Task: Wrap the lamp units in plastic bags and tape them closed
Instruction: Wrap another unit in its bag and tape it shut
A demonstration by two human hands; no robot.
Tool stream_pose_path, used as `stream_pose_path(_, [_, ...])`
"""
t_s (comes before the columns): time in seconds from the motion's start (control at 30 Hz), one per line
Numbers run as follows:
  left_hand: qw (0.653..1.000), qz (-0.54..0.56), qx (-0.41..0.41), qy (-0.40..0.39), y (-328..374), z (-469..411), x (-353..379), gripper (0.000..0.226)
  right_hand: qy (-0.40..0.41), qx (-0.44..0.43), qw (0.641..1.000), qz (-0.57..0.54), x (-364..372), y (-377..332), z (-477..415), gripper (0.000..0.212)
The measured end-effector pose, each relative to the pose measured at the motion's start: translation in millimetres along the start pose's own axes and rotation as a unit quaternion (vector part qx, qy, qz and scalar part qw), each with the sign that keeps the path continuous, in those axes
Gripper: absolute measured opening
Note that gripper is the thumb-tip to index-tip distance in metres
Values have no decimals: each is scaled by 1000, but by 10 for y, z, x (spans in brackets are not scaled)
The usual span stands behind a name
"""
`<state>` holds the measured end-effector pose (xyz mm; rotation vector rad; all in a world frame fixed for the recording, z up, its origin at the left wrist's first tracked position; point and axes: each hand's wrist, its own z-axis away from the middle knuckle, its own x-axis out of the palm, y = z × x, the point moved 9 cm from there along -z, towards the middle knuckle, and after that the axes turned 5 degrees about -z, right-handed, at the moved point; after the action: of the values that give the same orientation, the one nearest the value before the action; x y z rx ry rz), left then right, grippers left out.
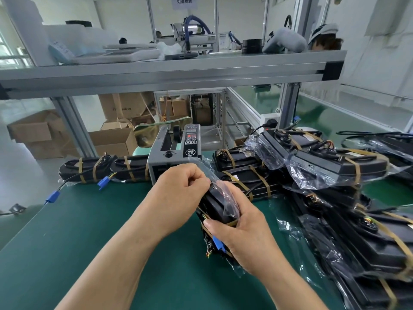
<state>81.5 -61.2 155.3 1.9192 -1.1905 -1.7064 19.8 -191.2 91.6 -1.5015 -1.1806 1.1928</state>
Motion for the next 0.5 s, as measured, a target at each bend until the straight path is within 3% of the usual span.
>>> stream_pose_path(0.5, [1000, -11, -3, 8, 44, 8, -17, 15, -2, -5, 1000, -6, 13, -25, 5, 60])
